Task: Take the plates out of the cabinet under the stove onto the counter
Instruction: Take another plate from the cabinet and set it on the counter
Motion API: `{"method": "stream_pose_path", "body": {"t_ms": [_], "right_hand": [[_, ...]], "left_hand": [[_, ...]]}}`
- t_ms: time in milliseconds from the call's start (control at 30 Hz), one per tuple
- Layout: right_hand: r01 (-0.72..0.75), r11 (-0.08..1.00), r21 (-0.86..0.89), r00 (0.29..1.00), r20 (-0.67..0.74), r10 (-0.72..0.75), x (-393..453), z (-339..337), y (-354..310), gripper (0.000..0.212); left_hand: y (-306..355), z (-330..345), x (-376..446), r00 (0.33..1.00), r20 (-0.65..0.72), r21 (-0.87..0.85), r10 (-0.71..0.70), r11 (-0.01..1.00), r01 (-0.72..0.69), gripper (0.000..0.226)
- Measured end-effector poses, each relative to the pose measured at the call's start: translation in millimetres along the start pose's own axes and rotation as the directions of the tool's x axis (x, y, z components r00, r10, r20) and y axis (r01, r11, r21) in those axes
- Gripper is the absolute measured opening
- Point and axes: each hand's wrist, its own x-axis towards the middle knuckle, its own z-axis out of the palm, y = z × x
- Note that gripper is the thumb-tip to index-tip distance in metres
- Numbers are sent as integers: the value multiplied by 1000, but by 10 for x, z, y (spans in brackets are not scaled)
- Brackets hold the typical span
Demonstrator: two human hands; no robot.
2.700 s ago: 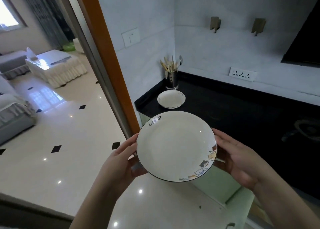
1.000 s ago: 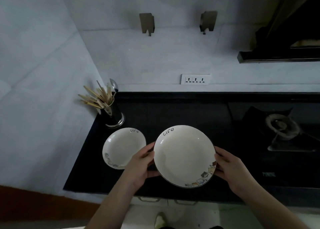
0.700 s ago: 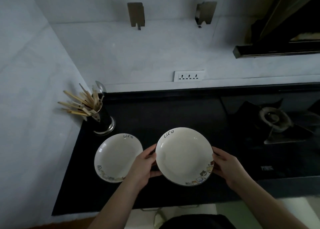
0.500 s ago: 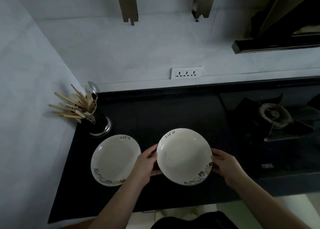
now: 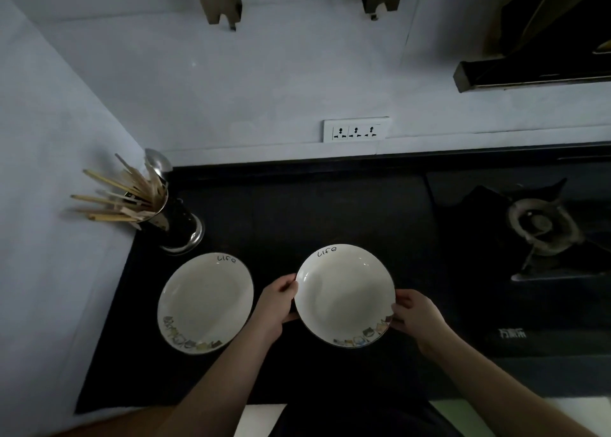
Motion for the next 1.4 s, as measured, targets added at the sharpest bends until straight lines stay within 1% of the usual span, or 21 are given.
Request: {"method": "stream_pose_path", "body": {"t_ms": [167, 333, 600, 733, 867, 933, 967, 1033, 1067, 1133, 1167, 1233, 1267, 1400], "right_hand": [[-54, 998, 15, 997, 51, 54, 64, -32, 5, 34], [-71, 997, 36, 995, 67, 68, 138, -49, 16, 34], [-75, 997, 27, 995, 71, 73, 193, -66, 20, 36], [-69, 997, 23, 995, 75, 67, 194, -87, 36, 35], [-58, 997, -42, 997, 48, 60, 185, -116, 24, 35], [-60, 995, -75, 998, 20, 62, 189, -112, 5, 35], [-58, 995, -80, 998, -15, 57, 194, -107, -6, 34], [-30, 996, -82, 995, -92, 23, 206, -90, -48, 34], [-5, 997, -78, 994, -108, -3, 216, -81, -77, 35], [35, 998, -53, 995, -93, -40, 236, -70, -142, 37], [39, 998, -41, 996, -81, -42, 246, -63, -174, 33], [45, 997, -57, 997, -60, -49, 258, -57, -218, 18], [53, 995, -83, 997, -50, -57, 267, -50, -227, 17], [79, 988, -134, 997, -8, -81, 296, -80, -219, 32]], "left_hand": [[-8, 52, 82, 1000, -16, 29, 0, 1000, 0, 33], [-14, 84, 127, 1000, -16, 41, 11, 999, -10, 29], [-13, 101, 192, 1000, -29, 68, 0, 998, 2, 33], [-7, 111, 194, 1000, -3, 75, 0, 997, 0, 33], [-29, 137, 176, 1000, 22, 41, 4, 999, -4, 29], [-18, 147, 156, 1000, 31, 53, -2, 999, 0, 28], [-4, 148, 141, 1000, 29, 75, -2, 997, 0, 31], [11, 148, 134, 1000, -6, 128, 5, 992, -4, 44], [11, 152, 126, 1000, -31, 139, 6, 990, -2, 49], [4, 168, 84, 997, -73, 89, -13, 996, 20, 48], [-6, 176, 56, 996, -83, 41, -35, 998, 38, 44], [-42, 178, 4, 994, -95, -29, -61, 998, 58, 36], [-60, 178, -18, 993, -101, -46, -66, 997, 62, 34], [-95, 211, -85, 994, -94, -53, -59, 997, 54, 29]]}}
